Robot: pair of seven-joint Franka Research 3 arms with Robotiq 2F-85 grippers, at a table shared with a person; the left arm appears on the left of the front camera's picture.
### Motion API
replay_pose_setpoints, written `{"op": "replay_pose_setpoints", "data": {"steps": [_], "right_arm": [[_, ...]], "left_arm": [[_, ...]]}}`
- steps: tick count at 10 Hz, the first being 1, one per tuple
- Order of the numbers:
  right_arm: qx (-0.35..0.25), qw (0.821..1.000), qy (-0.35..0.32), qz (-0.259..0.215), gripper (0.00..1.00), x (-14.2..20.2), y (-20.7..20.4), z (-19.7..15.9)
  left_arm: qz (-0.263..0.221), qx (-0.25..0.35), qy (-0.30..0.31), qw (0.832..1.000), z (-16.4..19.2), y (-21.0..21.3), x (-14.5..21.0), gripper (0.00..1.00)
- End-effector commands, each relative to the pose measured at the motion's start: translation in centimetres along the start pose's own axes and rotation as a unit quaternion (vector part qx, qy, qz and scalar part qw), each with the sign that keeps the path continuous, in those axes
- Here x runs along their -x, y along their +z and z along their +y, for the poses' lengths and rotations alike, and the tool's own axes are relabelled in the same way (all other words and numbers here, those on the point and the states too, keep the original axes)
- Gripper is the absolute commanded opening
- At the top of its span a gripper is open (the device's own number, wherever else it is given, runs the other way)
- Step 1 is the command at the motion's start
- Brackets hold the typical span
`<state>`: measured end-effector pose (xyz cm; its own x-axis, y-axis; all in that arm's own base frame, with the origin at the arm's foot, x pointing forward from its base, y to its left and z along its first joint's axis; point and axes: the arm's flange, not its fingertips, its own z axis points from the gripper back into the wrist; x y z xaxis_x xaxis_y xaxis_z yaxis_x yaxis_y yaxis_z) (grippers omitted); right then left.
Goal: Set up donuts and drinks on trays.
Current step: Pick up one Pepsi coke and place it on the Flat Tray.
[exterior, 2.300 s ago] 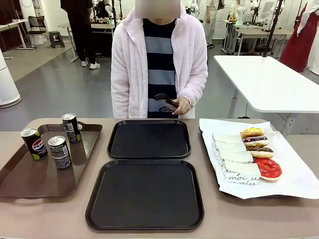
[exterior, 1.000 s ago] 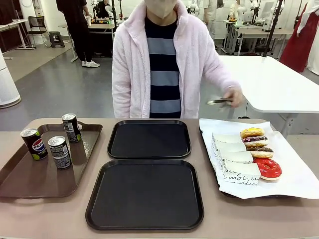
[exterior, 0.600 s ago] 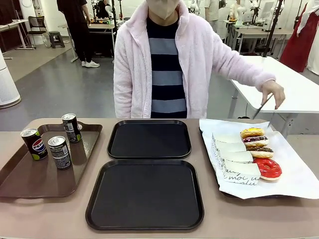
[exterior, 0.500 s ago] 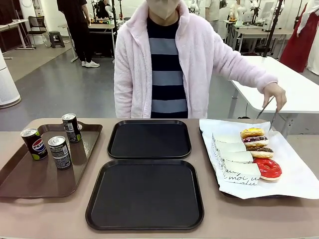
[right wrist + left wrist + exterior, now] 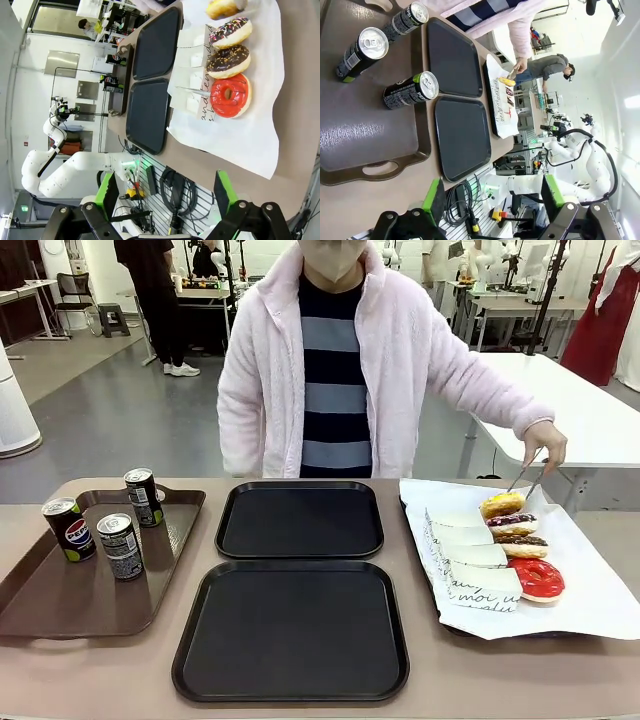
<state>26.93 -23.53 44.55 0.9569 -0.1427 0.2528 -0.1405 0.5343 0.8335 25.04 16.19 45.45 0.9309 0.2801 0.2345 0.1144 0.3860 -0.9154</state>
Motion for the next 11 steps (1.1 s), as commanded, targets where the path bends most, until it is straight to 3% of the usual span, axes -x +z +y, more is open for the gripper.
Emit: {"op": "replay_pose_setpoints", "data": {"steps": [1, 6, 8, 10, 11], "right_arm": [[-0.006, 1.000, 0.000, -0.001, 1.00, 0.0, 0.0, -0.2], [-0.006, 1.000, 0.000, -0.001, 1.00, 0.0, 0.0, -0.2], [-0.006, 1.000, 0.000, -0.001, 1.00, 0.0, 0.0, -0.2], [-0.006, 1.000, 0.000, -0.001, 1.00, 0.0, 0.0, -0.2], [-0.006, 1.000, 0.000, -0.001, 1.00, 0.0, 0.0, -0.2]], "left_arm": [[-0.006, 0.010, -0.007, 1.000, -0.1, 0.1, -0.2, 1.00], [0.000, 0.000, 0.000, 1.000, 0.0, 0.0, 0.0, 1.00], [0.018, -0.166, -0.052, 0.985, -6.1, -4.3, 0.2, 1.00], [0.022, -0.330, -0.092, 0.939, -8.8, -9.3, 0.0, 1.00], [0.022, -0.363, -0.100, 0.926, -9.7, -12.1, -1.3, 1.00]]}}
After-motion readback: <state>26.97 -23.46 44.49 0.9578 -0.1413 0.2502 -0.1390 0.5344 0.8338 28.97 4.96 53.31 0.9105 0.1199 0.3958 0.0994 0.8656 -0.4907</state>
